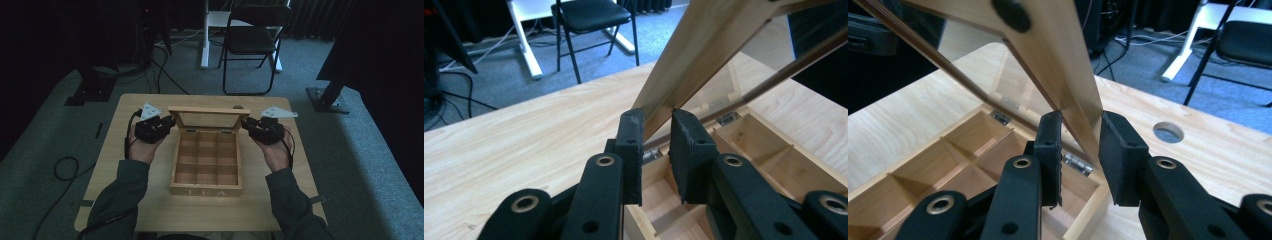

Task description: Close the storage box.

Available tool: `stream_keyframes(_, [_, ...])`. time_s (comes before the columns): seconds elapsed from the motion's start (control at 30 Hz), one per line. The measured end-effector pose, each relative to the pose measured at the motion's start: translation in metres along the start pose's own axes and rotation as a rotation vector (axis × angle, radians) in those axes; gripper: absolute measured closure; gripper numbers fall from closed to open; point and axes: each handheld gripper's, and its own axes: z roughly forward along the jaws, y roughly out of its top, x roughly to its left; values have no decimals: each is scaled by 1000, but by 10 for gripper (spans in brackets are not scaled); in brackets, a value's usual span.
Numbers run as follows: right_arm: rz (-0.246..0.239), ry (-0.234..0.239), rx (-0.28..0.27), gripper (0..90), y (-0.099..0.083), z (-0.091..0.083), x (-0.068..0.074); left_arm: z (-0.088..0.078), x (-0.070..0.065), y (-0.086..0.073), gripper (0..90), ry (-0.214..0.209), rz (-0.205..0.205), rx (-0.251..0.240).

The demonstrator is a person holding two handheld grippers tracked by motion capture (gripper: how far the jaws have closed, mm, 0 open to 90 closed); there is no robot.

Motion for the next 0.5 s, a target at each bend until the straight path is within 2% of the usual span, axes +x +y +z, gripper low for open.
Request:
stream_keyframes(0.33, [-8,2,17,695,-6,-5,6,-6,-2,-7,722,-37,-12,8])
stream_keyframes(0.5, [-7,9,15,676,-10,-7,9,-9,-3,-12,714,-56,-35,10])
